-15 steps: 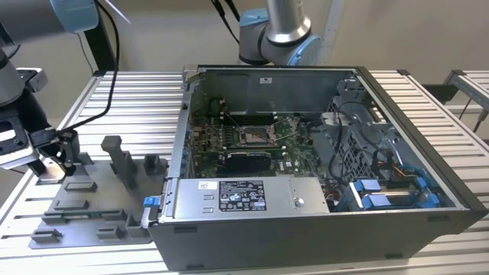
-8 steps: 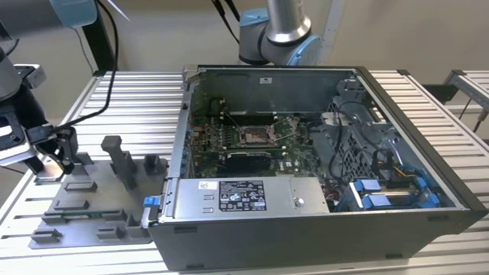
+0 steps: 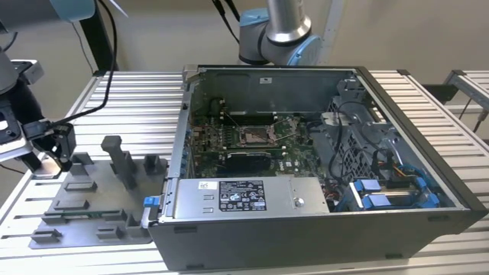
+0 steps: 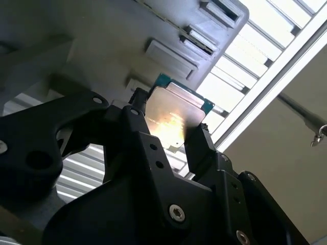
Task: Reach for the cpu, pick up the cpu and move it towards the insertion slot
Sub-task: 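Pick up the cpu and move it towards the insertion slot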
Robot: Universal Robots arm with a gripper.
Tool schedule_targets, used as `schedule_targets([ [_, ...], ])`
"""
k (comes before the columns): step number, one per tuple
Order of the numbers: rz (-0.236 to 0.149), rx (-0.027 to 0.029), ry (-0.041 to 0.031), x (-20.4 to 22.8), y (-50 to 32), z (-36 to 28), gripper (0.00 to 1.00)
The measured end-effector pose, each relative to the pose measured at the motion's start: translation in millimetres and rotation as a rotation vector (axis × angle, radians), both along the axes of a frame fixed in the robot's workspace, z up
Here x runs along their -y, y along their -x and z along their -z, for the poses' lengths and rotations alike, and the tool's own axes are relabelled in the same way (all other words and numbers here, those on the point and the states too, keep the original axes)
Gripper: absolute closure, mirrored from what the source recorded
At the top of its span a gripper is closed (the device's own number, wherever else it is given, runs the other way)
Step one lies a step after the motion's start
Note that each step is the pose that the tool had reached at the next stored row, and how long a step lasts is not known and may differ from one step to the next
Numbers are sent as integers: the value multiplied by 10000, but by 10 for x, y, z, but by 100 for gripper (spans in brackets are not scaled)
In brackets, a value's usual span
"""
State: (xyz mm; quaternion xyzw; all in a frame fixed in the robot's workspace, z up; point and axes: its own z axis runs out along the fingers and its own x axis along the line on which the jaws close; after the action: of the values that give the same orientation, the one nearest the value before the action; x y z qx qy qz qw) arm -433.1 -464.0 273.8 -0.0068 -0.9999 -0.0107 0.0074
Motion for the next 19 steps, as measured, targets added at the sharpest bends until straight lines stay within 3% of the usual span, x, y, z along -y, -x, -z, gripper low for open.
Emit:
schedule_targets([
  [19, 1, -1, 0, 0, 0, -210, 100],
])
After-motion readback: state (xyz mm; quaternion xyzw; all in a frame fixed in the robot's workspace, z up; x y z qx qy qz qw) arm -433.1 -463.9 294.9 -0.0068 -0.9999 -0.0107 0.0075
